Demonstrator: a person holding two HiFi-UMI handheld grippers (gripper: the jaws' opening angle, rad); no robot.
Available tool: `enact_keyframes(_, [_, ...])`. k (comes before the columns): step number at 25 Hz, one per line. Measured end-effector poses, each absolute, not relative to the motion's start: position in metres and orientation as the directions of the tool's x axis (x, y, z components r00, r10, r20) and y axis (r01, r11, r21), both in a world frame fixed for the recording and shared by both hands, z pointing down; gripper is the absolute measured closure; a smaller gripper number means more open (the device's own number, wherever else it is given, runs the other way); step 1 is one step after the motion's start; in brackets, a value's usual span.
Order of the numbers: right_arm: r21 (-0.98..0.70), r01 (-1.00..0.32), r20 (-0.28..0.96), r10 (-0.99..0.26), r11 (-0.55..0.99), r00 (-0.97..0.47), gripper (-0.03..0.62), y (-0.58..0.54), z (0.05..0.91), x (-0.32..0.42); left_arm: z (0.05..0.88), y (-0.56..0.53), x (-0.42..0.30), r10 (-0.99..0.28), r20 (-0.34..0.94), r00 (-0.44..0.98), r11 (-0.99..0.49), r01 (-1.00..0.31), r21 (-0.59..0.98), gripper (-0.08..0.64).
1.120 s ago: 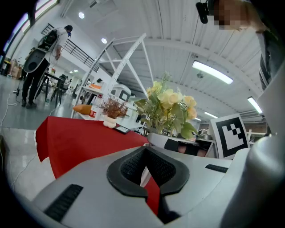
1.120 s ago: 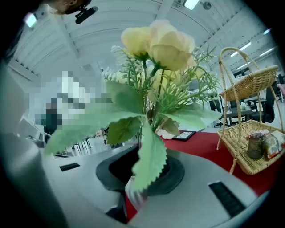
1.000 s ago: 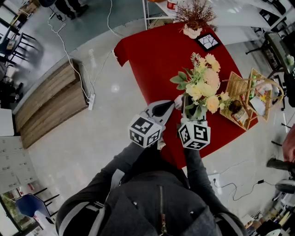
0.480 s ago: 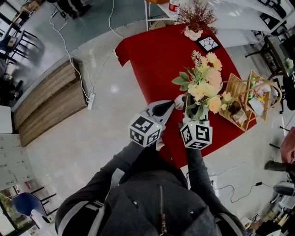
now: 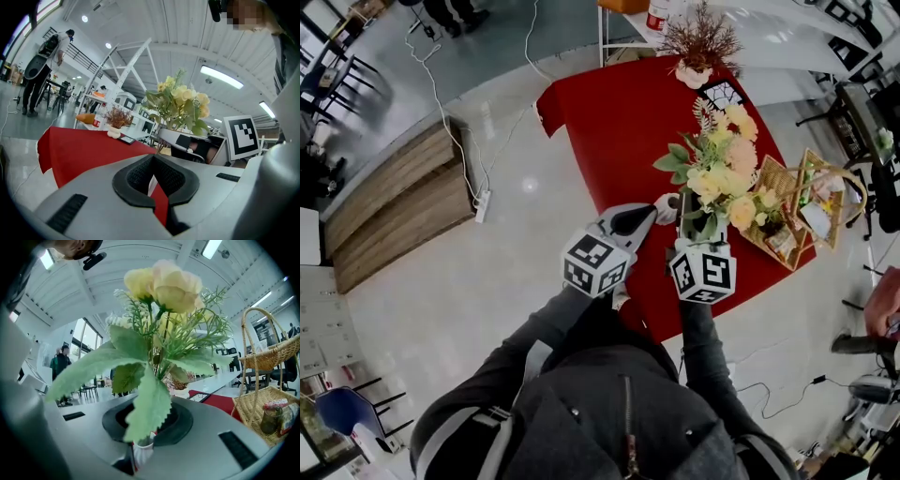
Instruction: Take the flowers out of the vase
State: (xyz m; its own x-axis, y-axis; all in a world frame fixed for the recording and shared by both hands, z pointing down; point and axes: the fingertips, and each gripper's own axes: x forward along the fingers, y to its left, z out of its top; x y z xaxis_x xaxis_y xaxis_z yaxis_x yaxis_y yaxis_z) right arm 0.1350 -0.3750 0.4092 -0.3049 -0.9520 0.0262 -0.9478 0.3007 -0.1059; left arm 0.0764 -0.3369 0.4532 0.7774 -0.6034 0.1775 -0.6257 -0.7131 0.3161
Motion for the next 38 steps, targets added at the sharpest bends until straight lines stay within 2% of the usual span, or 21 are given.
enact_keyframes(30, [-0.018,-0.926,-0.119,-0.920,0.378,-0.373,0.557,-0.368,0.308,0.143,0.404,-0.327,0.091,-0.626,0.086,0.775,-0.733,-0.622,0.276,0.552])
enact_keyframes(38, [-0.015,-0.942,-0.118,-0.937,0.334,-0.330,0.557,-0.350,0.303,0.167,0.397,-0.318,0.093,-0.617,0.072,0.783,-0.745,-0.612,0.265,0.552])
